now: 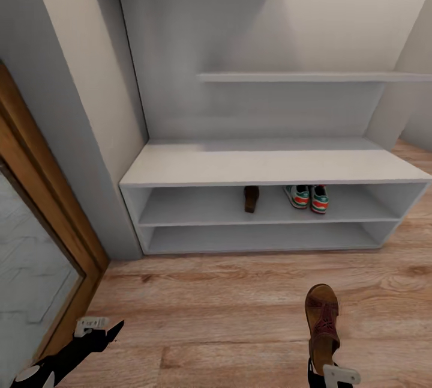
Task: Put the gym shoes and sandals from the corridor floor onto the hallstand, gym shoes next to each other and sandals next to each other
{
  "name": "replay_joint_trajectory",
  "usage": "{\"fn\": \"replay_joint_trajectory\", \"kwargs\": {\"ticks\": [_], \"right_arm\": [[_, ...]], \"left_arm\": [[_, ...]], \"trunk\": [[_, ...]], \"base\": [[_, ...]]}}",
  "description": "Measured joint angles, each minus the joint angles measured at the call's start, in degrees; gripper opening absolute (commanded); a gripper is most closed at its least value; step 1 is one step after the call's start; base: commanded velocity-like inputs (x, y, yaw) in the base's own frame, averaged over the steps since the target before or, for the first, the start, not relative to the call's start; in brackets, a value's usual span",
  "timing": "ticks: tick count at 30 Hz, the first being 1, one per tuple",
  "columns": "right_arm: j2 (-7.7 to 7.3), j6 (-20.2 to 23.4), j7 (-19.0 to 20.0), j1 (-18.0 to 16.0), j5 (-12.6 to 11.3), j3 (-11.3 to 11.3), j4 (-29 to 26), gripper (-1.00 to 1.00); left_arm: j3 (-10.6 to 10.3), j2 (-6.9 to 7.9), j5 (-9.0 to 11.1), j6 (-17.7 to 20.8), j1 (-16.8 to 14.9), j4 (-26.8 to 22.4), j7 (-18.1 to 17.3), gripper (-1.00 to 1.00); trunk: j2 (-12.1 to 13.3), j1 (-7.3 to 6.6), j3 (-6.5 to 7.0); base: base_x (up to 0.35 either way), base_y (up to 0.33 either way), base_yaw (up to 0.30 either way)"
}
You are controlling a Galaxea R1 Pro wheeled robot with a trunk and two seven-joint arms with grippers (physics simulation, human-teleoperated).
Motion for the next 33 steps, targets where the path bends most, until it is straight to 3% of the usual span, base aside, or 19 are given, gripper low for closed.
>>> {"fn": "replay_joint_trajectory", "kwargs": {"ticks": [10,15,16,21,25,29,32,33], "right_arm": [[0.01,-0.1,-0.1,0.0,0.0,0.0,-0.1,-1.0],[-0.04,-0.1,-0.1,0.0,0.0,0.0,0.0,-1.0],[-0.03,0.2,0.1,0.0,0.2,0.1,0.0,-1.0],[0.55,1.1,0.2,0.0,0.2,0.4,-0.4,-1.0],[1.51,7.6,0.2,0.0,0.2,0.4,-3.4,-1.0],[2.7,20.0,0.2,-0.2,0.1,0.5,-9.2,-1.0],[6.31,32.2,0.1,-1.4,0.1,0.6,-15.5,-1.0],[7.04,33.9,0.1,-1.7,0.1,0.5,-16.3,-1.0]], "left_arm": [[-0.8,-0.34,-0.3,-0.3,0.0,0.0,-0.1,1.0],[-2.0,-0.97,-0.6,-4.3,0.0,0.8,-1.0,1.0],[-3.2,-1.32,-0.5,-7.6,0.1,2.8,-8.4,1.0],[-3.1,-1.14,-0.3,-10.5,0.1,5.3,-14.2,1.0],[-3.1,-0.98,-0.3,-14.5,0.5,8.3,-15.8,1.0],[-3.0,-0.9,-0.2,-16.4,1.4,10.2,-16.3,1.0],[-3.0,-0.89,-0.1,-17.0,2.3,10.4,-16.5,1.0],[-2.9,-0.89,-0.1,-17.0,2.4,10.4,-16.5,1.0]], "trunk": [[0.0,0.0,0.0],[0.0,0.0,0.0],[0.0,0.0,-0.01],[0.0,0.0,0.0],[0.0,0.0,0.0],[0.0,0.0,0.0],[0.0,0.0,0.0],[0.0,0.0,0.0]], "base": [[-0.002,0.263,0.001],[0.0,0.04,0.0],[0.0,0.002,0.0],[0.0,0.0,0.0],[0.0,0.0,0.0],[0.0,0.0,0.0],[0.0,0.0,0.0],[0.0,0.0,0.0]]}}
